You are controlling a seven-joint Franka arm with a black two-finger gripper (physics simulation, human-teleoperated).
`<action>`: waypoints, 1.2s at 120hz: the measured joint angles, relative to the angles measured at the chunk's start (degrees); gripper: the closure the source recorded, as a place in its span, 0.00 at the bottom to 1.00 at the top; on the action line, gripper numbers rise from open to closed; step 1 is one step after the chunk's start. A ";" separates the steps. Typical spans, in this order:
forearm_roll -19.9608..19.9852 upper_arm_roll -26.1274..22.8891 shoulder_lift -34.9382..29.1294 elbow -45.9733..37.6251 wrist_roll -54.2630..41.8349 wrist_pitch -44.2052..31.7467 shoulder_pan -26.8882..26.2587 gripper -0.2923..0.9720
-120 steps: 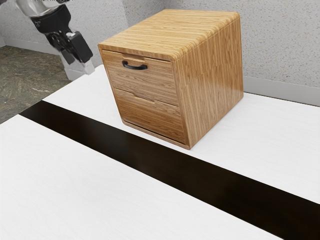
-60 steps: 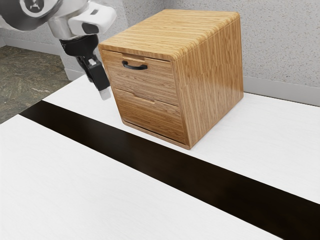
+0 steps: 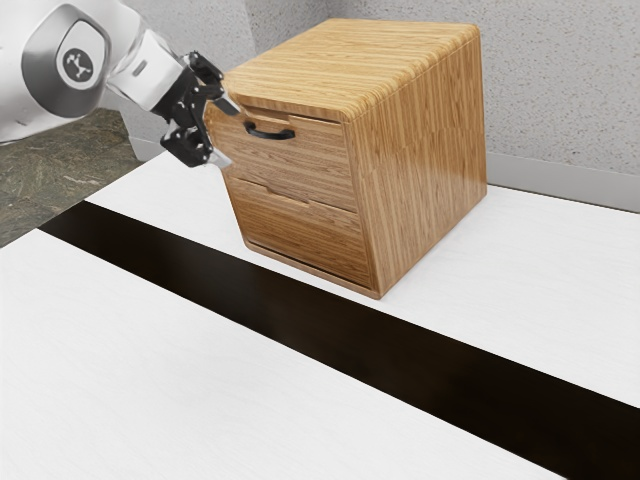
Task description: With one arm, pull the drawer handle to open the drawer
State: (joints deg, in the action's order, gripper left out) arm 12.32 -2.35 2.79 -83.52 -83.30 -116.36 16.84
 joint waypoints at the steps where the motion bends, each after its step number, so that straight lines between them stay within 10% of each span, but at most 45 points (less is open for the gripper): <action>1: 0.31 -0.61 0.05 0.03 -0.77 -0.18 0.97 0.26; 26: 5.48 -14.94 2.60 1.28 -16.72 -3.07 22.85 0.42; 61: 6.89 -16.36 4.50 1.20 -30.64 -5.44 21.62 0.57; 144: 6.62 -15.94 13.42 8.77 -42.72 -6.84 17.38 0.58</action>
State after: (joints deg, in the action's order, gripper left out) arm 18.95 -18.29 16.21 -74.75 -126.03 -123.20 34.22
